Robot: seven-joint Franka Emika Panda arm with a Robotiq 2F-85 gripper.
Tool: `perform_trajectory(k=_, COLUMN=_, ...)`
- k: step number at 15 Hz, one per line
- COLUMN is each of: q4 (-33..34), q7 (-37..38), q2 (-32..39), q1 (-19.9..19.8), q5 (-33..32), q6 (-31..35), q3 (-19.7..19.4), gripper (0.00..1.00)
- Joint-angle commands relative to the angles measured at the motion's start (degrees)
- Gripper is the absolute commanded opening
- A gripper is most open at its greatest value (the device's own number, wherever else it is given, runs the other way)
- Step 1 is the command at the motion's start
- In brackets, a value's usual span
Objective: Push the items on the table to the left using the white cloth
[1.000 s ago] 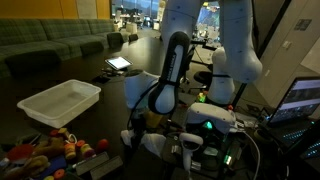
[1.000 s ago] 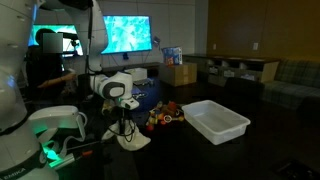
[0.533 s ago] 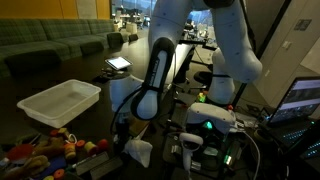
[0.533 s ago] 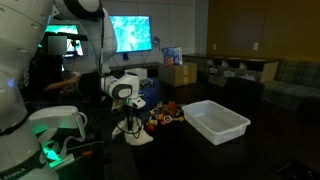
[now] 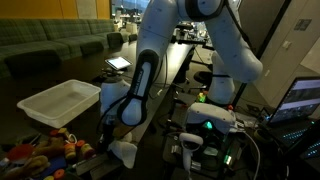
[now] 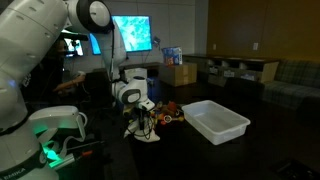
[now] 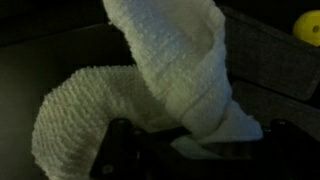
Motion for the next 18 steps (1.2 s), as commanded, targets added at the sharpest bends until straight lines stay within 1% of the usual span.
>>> perform_trajectory(k=1, q4=6.0, q7=2.3, q2=2.9, q1=2.0, q5=1.8, q6=1.3, q3=-0.8, gripper=0.00)
perform_trajectory(k=7, q4=12.7, q7=6.9, q2=4.5, q1=3.3, q5=3.2, q6=0.2, q3=0.2, gripper=0.00)
perform_trajectory(k=11, q4=15.2, q7=8.2, q2=5.4, q1=2.8, q5=4.4, q6=0.1, q3=2.7, gripper=0.00)
perform_trajectory(k=14, q4=14.9, q7=7.9, q2=4.2, q1=1.8, q5=5.0, q6=0.2, q3=4.5, gripper=0.00)
perform_trajectory(k=17, q4=12.4, q7=7.6, q2=-0.2, q1=2.1, q5=4.6, q6=0.6, q3=4.5, gripper=0.00)
perform_trajectory(k=18, q4=11.4, q7=8.0, q2=-2.1, q1=2.8, q5=4.2, q6=0.7, q3=3.7, gripper=0.00)
